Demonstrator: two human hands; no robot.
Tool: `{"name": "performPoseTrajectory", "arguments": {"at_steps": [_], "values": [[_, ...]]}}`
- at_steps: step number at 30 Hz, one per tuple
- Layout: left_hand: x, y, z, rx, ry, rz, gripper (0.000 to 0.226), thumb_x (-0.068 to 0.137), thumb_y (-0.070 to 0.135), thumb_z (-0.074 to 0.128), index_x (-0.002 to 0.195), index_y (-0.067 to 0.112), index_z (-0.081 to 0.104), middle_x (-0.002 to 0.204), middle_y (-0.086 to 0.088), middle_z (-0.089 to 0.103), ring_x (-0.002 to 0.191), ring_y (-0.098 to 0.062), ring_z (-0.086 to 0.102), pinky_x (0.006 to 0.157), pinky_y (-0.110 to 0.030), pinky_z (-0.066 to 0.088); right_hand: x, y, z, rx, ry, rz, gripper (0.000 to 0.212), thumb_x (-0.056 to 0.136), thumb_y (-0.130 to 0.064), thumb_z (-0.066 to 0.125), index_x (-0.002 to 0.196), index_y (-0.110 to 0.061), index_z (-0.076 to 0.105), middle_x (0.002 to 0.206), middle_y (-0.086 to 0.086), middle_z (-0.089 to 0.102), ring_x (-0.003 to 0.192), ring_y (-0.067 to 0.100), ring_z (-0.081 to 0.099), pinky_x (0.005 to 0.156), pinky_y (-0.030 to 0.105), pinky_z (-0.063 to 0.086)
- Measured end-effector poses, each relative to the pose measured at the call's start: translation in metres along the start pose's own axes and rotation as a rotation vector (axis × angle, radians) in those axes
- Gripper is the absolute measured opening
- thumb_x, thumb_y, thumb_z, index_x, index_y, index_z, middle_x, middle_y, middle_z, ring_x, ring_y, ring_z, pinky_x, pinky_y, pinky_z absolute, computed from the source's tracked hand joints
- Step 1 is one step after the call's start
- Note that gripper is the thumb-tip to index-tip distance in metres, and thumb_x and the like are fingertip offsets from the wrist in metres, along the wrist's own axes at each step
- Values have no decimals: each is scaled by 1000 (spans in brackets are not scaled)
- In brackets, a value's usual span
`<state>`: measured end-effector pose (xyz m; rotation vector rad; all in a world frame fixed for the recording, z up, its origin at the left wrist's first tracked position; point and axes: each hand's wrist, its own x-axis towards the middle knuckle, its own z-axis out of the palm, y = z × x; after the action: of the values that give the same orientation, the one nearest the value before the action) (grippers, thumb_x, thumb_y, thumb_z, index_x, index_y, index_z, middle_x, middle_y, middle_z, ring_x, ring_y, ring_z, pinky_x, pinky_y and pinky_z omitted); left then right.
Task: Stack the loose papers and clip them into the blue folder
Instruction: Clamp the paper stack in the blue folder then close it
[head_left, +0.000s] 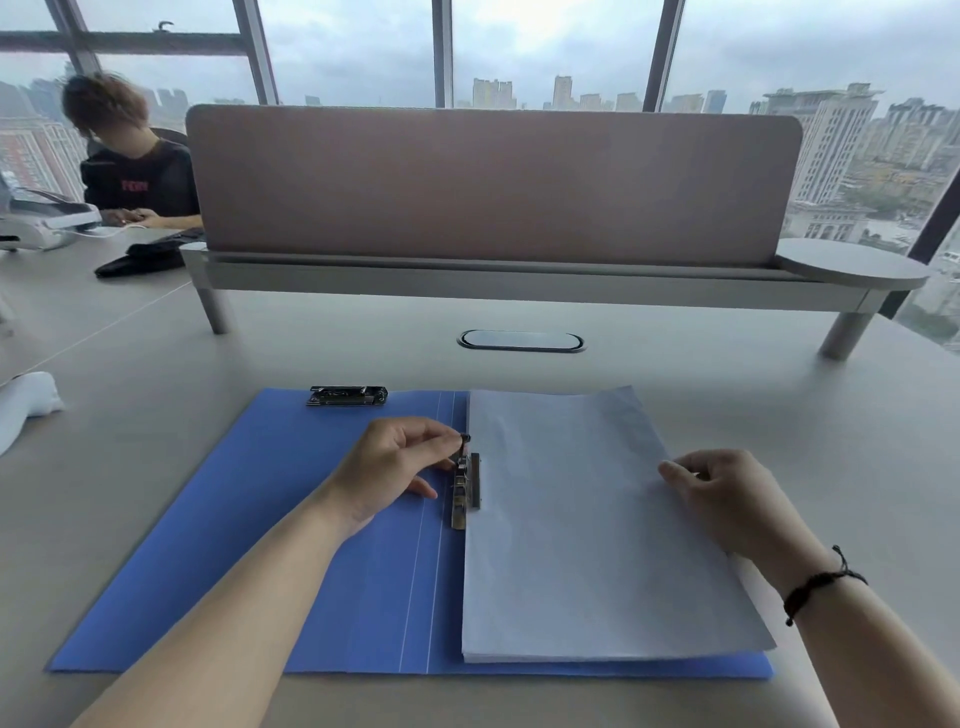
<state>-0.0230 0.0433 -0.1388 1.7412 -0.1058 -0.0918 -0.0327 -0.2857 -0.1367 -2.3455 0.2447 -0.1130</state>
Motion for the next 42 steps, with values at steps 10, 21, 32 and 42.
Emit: {"name": "performPoseTrajectory", "arguments": {"at_steps": [10, 21, 32, 42], "values": [[2, 0, -11, 22, -103, -20, 41, 75, 36, 74, 101, 3, 78, 107, -8, 78, 100, -14, 71, 74, -28, 58, -13, -3, 6, -437, 193, -172, 60, 88, -68, 49, 129, -26, 63, 105, -4, 70, 105, 25, 66, 78, 35, 52], [5, 2, -16, 155, -170, -68, 38, 59, 34, 87, 89, 11, 81, 96, 11, 78, 100, -3, 71, 95, -19, 49, -62, -50, 47, -510, -299, -534, 86, 80, -87, 13, 152, -45, 29, 165, -16, 22, 153, 6, 14, 127, 36, 5], [4, 8, -8, 512, -194, -88, 55, 51, 33, 97, 96, 36, 65, 124, 9, 63, 109, -7, 62, 95, -31, 51, -60, -46, 55, -576, -332, -521, 75, 87, -79, 20, 154, -45, 24, 166, -17, 15, 154, 6, 5, 126, 35, -2], [3, 13, -3, 660, -243, -25, 97, 55, 33, 96, 135, 43, 41, 126, 23, 47, 104, 1, 54, 81, -19, 46, -59, -44, 57, -560, -320, -530, 88, 75, -85, 6, 153, -47, 23, 166, -18, 16, 155, 5, 6, 126, 35, 0]]}}
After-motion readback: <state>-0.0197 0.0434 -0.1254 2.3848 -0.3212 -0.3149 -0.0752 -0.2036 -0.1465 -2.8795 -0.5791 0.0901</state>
